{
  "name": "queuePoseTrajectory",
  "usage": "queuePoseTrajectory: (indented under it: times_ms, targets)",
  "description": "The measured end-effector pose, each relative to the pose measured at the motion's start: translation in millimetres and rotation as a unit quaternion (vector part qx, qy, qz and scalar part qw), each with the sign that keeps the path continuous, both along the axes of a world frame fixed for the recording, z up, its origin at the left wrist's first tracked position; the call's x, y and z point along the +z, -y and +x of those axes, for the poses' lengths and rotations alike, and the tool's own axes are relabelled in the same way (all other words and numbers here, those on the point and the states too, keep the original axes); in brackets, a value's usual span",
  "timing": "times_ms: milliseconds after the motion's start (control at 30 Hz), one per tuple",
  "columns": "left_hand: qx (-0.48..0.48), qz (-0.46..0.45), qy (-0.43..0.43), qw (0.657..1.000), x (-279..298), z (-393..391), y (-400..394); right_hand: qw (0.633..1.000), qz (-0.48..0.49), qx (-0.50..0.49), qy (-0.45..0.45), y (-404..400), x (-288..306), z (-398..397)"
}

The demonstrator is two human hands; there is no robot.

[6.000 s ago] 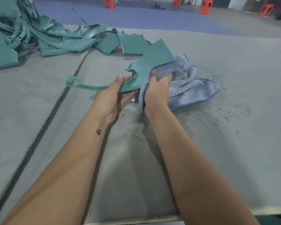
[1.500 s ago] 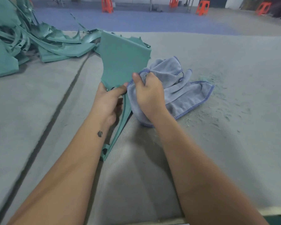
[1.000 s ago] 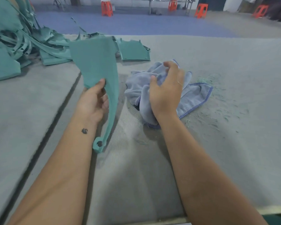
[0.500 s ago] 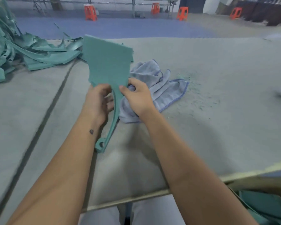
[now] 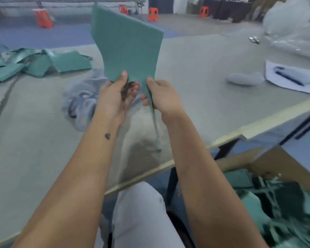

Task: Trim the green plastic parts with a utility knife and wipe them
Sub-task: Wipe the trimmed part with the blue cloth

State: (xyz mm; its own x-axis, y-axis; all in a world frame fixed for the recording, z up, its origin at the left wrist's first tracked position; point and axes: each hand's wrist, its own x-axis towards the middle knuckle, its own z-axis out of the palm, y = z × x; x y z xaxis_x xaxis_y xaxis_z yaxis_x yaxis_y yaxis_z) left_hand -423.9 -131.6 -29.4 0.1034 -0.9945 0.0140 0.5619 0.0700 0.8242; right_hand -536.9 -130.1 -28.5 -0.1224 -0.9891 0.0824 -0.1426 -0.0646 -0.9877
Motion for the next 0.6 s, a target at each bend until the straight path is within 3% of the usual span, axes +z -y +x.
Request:
queuePoseTrajectory:
  times_ms: [67, 200, 267, 333, 400, 467, 600]
  targets:
    - [-0.043, 0.010, -0.020, 0.999, -5.6, -43.0, -6.6, 0.996, -0.022, -0.083, 0.038, -10.2, -1.4, -27.5]
    - [-0.124, 0.067, 0.029, 0.990, -13.3, -114.7, -23.8, 0.977, -0.013, -0.212, -0.028, -41.8, -19.9, -110.1]
    - [-0.099, 0.053, 0.054, 0.992, -28.0, -150.7, -41.5, 0.967, 0.019, -0.251, -0.047, -69.0, -42.5, -155.8]
    - [-0.037, 0.003, 0.133, 0.990, -45.5, -183.0, -62.3, 0.953, 0.064, -0.288, -0.074, -99.9, -71.0, -197.6]
    - [-0.052, -0.071, 0.244, 0.966, -60.6, -209.8, -78.4, 0.944, 0.109, -0.304, -0.067, -129.9, -99.9, -229.9]
    - [-0.137, -0.137, 0.321, 0.927, -71.4, -237.0, -94.6, 0.935, 0.131, -0.326, -0.045, -161.4, -125.4, -256.8]
    - [-0.261, -0.178, 0.407, 0.857, -104.3, -275.6, -117.7, 0.909, 0.191, -0.371, -0.025, -217.4, -163.1, -292.7]
